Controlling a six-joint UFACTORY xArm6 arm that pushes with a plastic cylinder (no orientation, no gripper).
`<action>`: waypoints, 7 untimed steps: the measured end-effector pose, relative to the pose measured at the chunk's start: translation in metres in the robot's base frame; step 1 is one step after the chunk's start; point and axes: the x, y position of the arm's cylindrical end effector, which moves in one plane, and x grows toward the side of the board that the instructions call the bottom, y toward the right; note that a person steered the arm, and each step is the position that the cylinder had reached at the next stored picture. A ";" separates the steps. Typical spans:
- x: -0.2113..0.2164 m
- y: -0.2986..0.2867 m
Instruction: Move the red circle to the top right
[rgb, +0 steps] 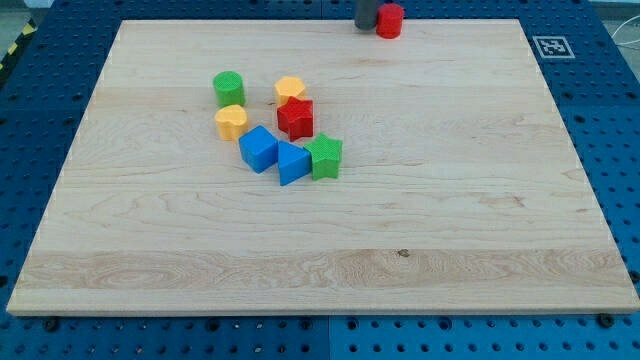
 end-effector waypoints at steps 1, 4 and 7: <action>-0.002 0.017; 0.005 0.037; 0.007 0.077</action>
